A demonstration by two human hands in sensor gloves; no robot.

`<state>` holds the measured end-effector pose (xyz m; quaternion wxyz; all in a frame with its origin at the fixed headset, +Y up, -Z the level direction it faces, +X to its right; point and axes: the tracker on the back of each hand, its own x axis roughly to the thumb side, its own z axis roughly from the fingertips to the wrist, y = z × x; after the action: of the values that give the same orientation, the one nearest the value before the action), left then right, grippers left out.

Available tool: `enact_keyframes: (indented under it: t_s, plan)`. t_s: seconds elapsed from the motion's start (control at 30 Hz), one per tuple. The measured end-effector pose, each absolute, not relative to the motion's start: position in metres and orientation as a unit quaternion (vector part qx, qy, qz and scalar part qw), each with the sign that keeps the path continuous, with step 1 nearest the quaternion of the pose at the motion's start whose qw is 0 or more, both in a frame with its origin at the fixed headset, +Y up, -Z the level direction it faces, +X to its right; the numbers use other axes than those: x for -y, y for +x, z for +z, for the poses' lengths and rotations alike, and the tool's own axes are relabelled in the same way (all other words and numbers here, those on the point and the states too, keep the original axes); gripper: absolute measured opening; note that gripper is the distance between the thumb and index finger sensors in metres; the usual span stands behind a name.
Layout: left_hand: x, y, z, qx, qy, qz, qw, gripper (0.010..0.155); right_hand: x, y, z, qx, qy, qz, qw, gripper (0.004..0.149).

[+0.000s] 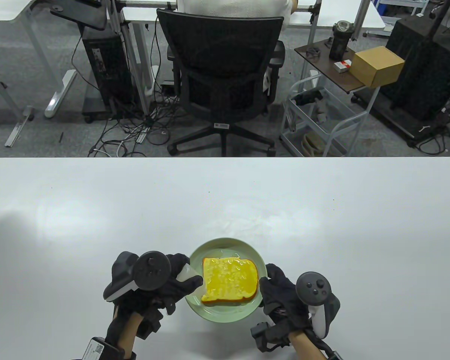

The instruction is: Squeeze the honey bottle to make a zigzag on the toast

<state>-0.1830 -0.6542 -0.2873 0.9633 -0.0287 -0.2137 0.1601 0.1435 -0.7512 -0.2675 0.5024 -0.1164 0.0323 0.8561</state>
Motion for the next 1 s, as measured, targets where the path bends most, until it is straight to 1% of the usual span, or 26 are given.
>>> enact_keyframes:
  t_s: [0.3, 0.4, 0.6, 0.77, 0.9, 0.97, 1.0]
  plan:
    - [0.649, -0.185, -0.283, 0.225, 0.012, 0.169, 0.96, 0.074, 0.756, 0.137, -0.269, -0.048, -0.111, 0.869, 0.48, 0.056]
    - [0.647, -0.185, -0.283, 0.223, 0.029, 0.177, 0.958, 0.078, 0.759, 0.134, -0.271, -0.058, -0.111, 0.873, 0.471, 0.056]
    - [0.644, -0.184, -0.282, 0.233, 0.037, 0.204, 0.95, 0.081, 0.761, 0.124, -0.273, -0.069, -0.102, 0.885, 0.449, 0.056]
    - [0.642, -0.184, -0.28, 0.222, 0.071, 0.206, 0.95, 0.085, 0.764, 0.118, -0.273, -0.079, -0.097, 0.891, 0.436, 0.056]
    - [0.642, -0.183, -0.28, 0.214, 0.075, 0.209, 0.951, 0.097, 0.766, 0.116, -0.274, -0.094, -0.095, 0.891, 0.434, 0.056]
    - [0.642, -0.184, -0.279, 0.212, 0.08, 0.205, 0.952, 0.095, 0.766, 0.116, -0.274, -0.105, -0.093, 0.89, 0.434, 0.057]
    - [0.641, -0.184, -0.279, 0.209, 0.09, 0.207, 0.952, 0.092, 0.766, 0.117, -0.274, -0.11, -0.091, 0.889, 0.436, 0.058]
